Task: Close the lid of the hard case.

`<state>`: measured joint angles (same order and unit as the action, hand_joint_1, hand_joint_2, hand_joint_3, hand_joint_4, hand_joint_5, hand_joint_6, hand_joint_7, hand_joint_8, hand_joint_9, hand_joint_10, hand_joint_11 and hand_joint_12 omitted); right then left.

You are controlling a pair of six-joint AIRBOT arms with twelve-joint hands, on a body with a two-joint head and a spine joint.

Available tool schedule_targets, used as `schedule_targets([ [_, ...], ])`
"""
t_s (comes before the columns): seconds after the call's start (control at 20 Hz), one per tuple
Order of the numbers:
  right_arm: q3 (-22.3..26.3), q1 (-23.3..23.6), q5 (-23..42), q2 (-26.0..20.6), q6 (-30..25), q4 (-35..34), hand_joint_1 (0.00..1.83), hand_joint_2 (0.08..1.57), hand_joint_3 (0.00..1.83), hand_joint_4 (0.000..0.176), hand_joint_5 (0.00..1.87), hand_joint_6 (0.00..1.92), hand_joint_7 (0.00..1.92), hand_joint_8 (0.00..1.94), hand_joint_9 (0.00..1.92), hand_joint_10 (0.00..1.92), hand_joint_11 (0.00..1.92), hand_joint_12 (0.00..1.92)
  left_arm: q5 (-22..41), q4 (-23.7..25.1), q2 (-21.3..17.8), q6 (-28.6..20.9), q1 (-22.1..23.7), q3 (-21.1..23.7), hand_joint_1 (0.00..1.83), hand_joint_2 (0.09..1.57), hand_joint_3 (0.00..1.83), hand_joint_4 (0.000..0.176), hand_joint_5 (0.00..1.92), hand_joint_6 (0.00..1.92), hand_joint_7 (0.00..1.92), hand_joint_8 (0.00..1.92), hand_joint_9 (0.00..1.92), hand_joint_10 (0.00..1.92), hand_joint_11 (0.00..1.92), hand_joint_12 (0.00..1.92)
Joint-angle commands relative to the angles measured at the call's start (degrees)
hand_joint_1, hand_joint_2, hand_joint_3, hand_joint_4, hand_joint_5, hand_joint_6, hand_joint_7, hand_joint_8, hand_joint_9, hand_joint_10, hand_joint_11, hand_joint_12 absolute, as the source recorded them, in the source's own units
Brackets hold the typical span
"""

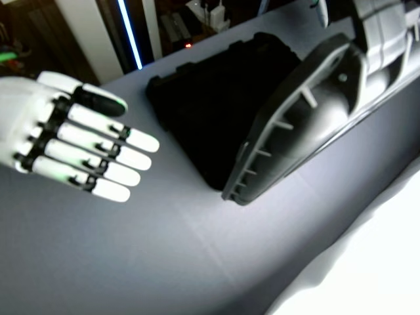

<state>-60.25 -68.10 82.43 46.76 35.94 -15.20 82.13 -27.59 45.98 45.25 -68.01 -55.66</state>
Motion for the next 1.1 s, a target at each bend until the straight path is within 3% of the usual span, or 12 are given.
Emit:
schedule_targets([
  [0.0, -0.4, 0.5, 6.6, -0.1, -0.2, -1.3, 0.72, 1.21, 0.01, 0.0, 0.18, 0.01, 0.1, 0.0, 0.03, 0.0, 0.02, 0.07, 7.0, -0.4, -0.2, -0.1, 0.6, -0.4, 0.12, 1.23, 0.02, 0.0, 0.05, 0.0, 0.09, 0.0, 0.04, 0.01, 0.0, 0.0],
  [0.25, -0.7, 1.3, 5.9, 0.1, -0.2, -1.0, 0.68, 1.21, 0.0, 0.0, 0.16, 0.0, 0.09, 0.0, 0.03, 0.0, 0.02, 0.05, 5.7, -0.3, -0.1, -0.1, 1.9, -1.2, 0.0, 1.25, 0.0, 0.0, 0.01, 0.0, 0.05, 0.0, 0.02, 0.0, 0.02, 0.01],
  [0.75, -7.0, 12.3, -3.0, 2.9, -0.2, -0.1, 0.54, 1.18, 0.0, 0.0, 0.12, 0.01, 0.06, 0.0, 0.01, 0.0, 0.02, 0.02, -9.4, 1.9, 3.7, 0.8, 16.4, -10.5, 0.0, 1.22, 0.0, 0.0, 0.01, 0.0, 0.0, 0.0, 0.0, 0.0, 0.0, 0.0],
  [0.8, -8.0, 14.0, -4.6, 3.5, -0.2, 0.0, 0.54, 1.19, 0.0, 0.0, 0.12, 0.01, 0.05, 0.0, 0.01, 0.0, 0.03, 0.02, -10.5, 1.9, 4.0, 0.8, 17.3, -11.2, 0.0, 1.21, 0.0, 0.026, 0.01, 0.0, 0.0, 0.0, 0.0, 0.0, 0.0, 0.0],
  [0.85, -9.2, 15.7, -6.4, 4.3, -0.2, 0.2, 0.54, 1.2, 0.0, 0.0, 0.12, 0.01, 0.04, 0.0, 0.0, 0.0, 0.02, 0.02, -11.5, 1.9, 4.3, 0.9, 18.3, -11.9, 0.0, 1.23, 0.0, 0.037, 0.02, 0.01, 0.0, 0.0, 0.0, 0.0, 0.0, 0.0],
  [1.05, -13.2, 22.0, -12.2, 6.8, -0.2, 1.6, 0.62, 1.2, 0.0, 0.0, 0.13, 0.0, 0.03, 0.0, 0.0, 0.0, 0.0, 0.0, -15.2, 2.2, 4.8, 2.0, 22.3, -14.1, 0.0, 1.33, 0.01, 0.015, 0.0, 0.0, 0.0, 0.0, 0.0, 0.0, 0.0, 0.0],
])
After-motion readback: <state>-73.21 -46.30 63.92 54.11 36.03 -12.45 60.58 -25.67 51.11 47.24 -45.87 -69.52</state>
